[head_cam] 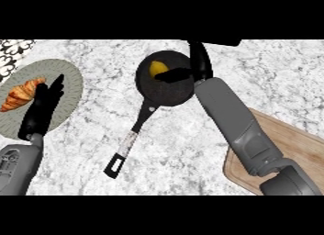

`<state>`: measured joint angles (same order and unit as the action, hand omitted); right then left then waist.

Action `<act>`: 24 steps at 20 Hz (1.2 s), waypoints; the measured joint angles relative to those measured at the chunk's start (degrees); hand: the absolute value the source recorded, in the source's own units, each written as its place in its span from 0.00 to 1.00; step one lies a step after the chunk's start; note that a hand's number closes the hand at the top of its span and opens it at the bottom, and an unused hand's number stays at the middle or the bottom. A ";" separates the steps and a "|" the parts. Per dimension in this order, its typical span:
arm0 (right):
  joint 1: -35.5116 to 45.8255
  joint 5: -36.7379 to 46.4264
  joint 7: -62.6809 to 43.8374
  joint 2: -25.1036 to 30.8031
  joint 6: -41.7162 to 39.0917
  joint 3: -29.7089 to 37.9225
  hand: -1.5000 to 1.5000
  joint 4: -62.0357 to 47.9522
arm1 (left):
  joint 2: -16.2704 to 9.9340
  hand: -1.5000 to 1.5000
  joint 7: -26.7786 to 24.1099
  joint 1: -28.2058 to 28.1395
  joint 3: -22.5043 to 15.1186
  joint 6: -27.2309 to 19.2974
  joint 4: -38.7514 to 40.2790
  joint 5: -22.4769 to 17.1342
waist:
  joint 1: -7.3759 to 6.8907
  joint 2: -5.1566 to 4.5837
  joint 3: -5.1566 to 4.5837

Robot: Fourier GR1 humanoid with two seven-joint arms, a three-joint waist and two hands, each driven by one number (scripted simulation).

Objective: Pick the lemon from the cutting board and place it in the pan

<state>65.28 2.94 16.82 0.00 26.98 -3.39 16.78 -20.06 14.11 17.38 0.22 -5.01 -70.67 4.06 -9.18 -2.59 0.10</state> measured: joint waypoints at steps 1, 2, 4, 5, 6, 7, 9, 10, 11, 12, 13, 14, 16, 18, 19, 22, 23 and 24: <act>0.27 -0.65 0.39 0.01 0.51 0.56 0.00 -0.43 | 0.00 0.50 0.15 -0.30 0.20 -0.20 -0.13 -0.03 | 0.47 0.14 0.00; 0.54 -1.24 0.65 0.00 1.19 1.07 0.00 -0.87 | -0.06 0.50 0.36 -0.57 0.42 -0.33 -0.17 -0.07 | 1.03 0.31 -0.01; 1.24 -2.00 1.06 0.10 1.99 2.26 0.00 -1.88 | -0.52 0.50 0.03 -1.98 1.07 -0.39 -0.66 -0.25 | 2.18 0.62 -0.03; 1.31 -2.32 1.52 0.40 1.95 2.85 0.00 -2.38 | -0.78 0.50 -0.07 -2.59 1.43 -0.38 -1.04 -0.41 | 2.72 0.75 -0.04; 1.18 -2.87 2.02 1.22 1.45 3.62 0.00 -2.51 | -0.99 0.50 -0.15 -3.46 1.76 -0.33 -1.37 -0.60 | 3.33 0.93 -0.04; 1.02 -3.38 2.58 2.36 0.40 4.32 0.00 -2.66 | -1.02 0.50 -0.38 -4.43 1.96 -0.34 -1.69 -0.69 | 3.84 1.06 -0.04; 0.85 -4.23 3.45 4.33 -1.30 5.58 0.00 -2.92 | -1.13 0.50 -0.48 -5.95 2.52 -0.57 -2.47 -0.88 | 4.76 1.31 -0.03; 0.12 -4.62 4.50 5.21 -2.22 6.14 0.00 -2.95 | -1.53 0.50 -0.65 -5.85 3.18 -0.35 -2.12 -1.20 | 5.27 1.40 -0.06; -0.69 -4.97 5.51 6.44 -3.58 6.65 0.00 -2.98 | -1.67 0.50 -0.70 -6.06 3.48 -0.33 -2.16 -1.27 | 5.71 1.48 -0.05; -0.79 -5.19 5.43 7.74 -5.04 6.96 0.00 -2.87 | -1.83 0.50 -0.70 -6.87 3.76 -0.40 -2.57 -1.25 | 6.13 1.63 -0.04; -1.58 -5.51 6.27 9.33 -7.04 7.37 0.00 -2.77 | -1.87 0.50 -1.08 -7.35 3.91 -0.54 -2.42 -1.06 | 6.48 1.72 -0.05; -2.35 -5.79 6.88 10.57 -8.74 7.73 0.00 -2.70 | -1.91 0.50 -1.35 -7.50 4.26 -0.50 -2.00 -1.13 | 6.83 1.80 -0.06; -3.33 -5.78 7.46 12.63 -11.49 7.96 0.00 -2.71 | -1.94 0.50 -0.74 -8.00 4.59 -0.60 -2.69 -1.05 | 7.25 1.95 -0.06; -4.50 -5.84 8.36 14.83 -14.70 8.23 0.00 -2.51 | -2.00 0.50 -0.40 -8.20 4.92 -0.44 -3.26 -1.08 | 7.56 2.05 -0.06; -5.09 -5.86 8.34 16.11 -16.52 8.27 0.00 -2.24 | -2.30 0.50 0.06 -8.45 5.20 -0.29 -3.99 -1.15 | 7.74 2.14 -0.06; -6.94 -5.99 8.60 19.83 -21.68 8.52 0.00 -1.30 | -2.35 0.50 -0.10 -8.74 5.78 -0.13 -3.50 -0.96 | 8.23 2.28 -0.08; -7.72 -5.80 8.96 20.71 -23.00 8.45 0.00 -1.20 | -2.00 0.50 -0.46 -8.62 5.84 -0.44 -2.95 -0.67 | 8.30 2.29 -0.07; -7.94 -5.70 8.88 21.85 -24.13 8.54 0.00 -1.17 | -2.02 0.50 -0.43 -9.29 5.87 -0.17 -3.76 -0.69 | 8.25 2.29 -0.06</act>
<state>57.34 -2.75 25.70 21.85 2.85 5.15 15.61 -22.08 13.68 8.08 6.09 -5.17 -74.43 3.36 -0.93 -0.31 0.04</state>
